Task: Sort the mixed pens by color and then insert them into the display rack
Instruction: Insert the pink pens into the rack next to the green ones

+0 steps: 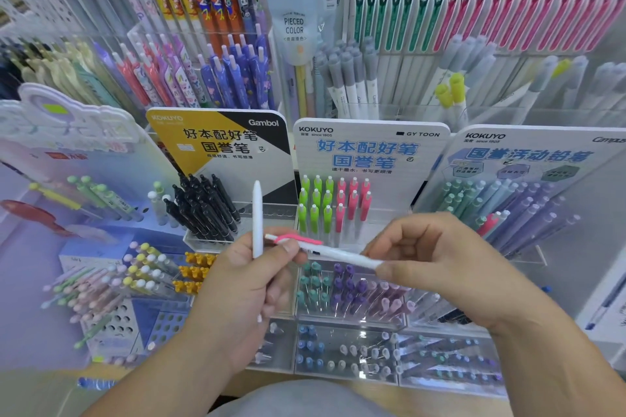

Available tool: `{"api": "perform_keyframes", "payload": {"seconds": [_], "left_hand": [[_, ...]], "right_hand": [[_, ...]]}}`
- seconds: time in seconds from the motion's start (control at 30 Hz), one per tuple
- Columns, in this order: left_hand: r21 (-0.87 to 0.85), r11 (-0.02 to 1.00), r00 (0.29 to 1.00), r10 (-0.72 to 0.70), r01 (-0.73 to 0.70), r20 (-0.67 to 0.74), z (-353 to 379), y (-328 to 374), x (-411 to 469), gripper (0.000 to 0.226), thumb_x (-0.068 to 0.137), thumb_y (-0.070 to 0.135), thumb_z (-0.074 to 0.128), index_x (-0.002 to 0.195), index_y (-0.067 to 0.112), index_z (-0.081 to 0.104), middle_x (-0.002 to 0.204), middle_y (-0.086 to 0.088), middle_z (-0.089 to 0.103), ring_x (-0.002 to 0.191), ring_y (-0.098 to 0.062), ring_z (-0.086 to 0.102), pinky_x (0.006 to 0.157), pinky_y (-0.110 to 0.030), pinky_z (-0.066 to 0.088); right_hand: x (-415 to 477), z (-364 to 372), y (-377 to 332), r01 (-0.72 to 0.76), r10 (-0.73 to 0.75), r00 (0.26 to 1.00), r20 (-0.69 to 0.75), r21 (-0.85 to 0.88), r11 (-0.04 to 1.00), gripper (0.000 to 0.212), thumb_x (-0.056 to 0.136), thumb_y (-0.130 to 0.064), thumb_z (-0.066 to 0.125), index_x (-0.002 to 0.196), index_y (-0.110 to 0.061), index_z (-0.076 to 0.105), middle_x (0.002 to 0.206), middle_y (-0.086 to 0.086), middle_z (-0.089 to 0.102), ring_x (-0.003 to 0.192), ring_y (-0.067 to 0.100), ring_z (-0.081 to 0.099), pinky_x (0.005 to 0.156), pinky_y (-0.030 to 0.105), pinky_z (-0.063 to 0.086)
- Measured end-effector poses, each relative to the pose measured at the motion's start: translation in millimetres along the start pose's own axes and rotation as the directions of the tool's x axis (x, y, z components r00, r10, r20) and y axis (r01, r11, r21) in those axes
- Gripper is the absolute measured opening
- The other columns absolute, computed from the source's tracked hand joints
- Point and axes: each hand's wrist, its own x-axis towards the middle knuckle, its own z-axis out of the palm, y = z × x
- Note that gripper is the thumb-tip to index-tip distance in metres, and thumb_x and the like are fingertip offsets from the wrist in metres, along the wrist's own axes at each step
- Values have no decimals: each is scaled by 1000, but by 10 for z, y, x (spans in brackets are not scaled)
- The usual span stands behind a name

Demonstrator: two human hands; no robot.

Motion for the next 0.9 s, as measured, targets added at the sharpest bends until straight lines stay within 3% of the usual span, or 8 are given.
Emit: {"api": "perform_keyframes", "payload": {"seconds": [0.13, 0.23, 0.33, 0.4, 0.53, 0.6, 0.73, 0.9], "left_hand": [[73, 997, 999, 4, -7, 49, 25, 29, -10, 17, 76, 14, 67, 90, 5, 65, 52, -6, 37, 39, -10, 27, 35, -19, 25], [141, 990, 996, 2, -15, 92, 69, 11, -28, 25, 76, 13, 69, 101, 8, 72, 58, -10, 34, 42, -10, 28, 37, -20, 26], [179, 983, 994, 17, -37, 107, 122, -13, -35, 25, 75, 13, 71, 99, 19, 76, 79, -14, 43, 46, -13, 26, 40, -21, 24], [194, 980, 995, 30, -48, 97, 137, -11, -34, 28, 71, 18, 73, 98, 23, 77, 78, -14, 46, 46, -12, 27, 41, -21, 24], [200, 979, 993, 20, -43, 116, 126, -3, -42, 30, 77, 35, 64, 103, 25, 76, 90, -13, 69, 45, -12, 32, 43, -23, 24], [170, 985, 992, -22, 1, 120, 92, -22, -42, 38, 82, 44, 55, 105, 22, 75, 95, -13, 70, 44, -14, 33, 46, -26, 20], [124, 991, 991, -70, 56, 111, 23, -86, -29, 45, 87, 45, 46, 104, 14, 75, 88, -14, 67, 43, -15, 33, 51, -30, 16], [107, 991, 991, -96, 86, 93, -6, -142, -28, 45, 85, 46, 48, 101, 15, 76, 86, -16, 67, 42, -15, 33, 47, -27, 17]], "right_hand": [[10, 119, 5, -33, 31, 999, 42, 43, 999, 13, 80, -22, 80, 88, -13, 76, 77, 15, 73, 69, 21, 66, 69, 34, 52], [61, 262, 21, -78, 73, 996, 45, 140, 987, 29, 79, -7, 77, 106, -9, 68, 83, 15, 74, 73, 23, 68, 70, 31, 56], [102, 379, 53, -73, 69, 997, 27, 199, 977, 29, 80, 0, 76, 107, -8, 67, 87, 17, 73, 83, 40, 70, 75, 42, 59], [112, 402, 84, -63, 59, 998, 25, 209, 976, 32, 80, 2, 76, 107, -11, 68, 88, 19, 72, 90, 45, 69, 82, 53, 56], [90, 337, 67, -34, 40, 999, -21, 218, 975, 58, 78, 9, 74, 123, -24, 61, 88, 15, 68, 73, 29, 68, 61, 33, 57], [86, 276, 21, 32, -10, 990, -144, 152, 988, 71, 79, 9, 74, 130, -35, 52, 89, 15, 69, 73, 30, 70, 62, 32, 57], [148, 160, 6, 176, -209, 885, -416, -115, 978, 71, 81, -6, 79, 126, -49, 46, 87, 4, 69, 77, 23, 71, 73, 46, 61], [262, 199, 106, 254, -395, 779, -486, -331, 909, 78, 82, -9, 79, 127, -57, 38, 90, -7, 64, 78, 11, 70, 75, 34, 60]]}}
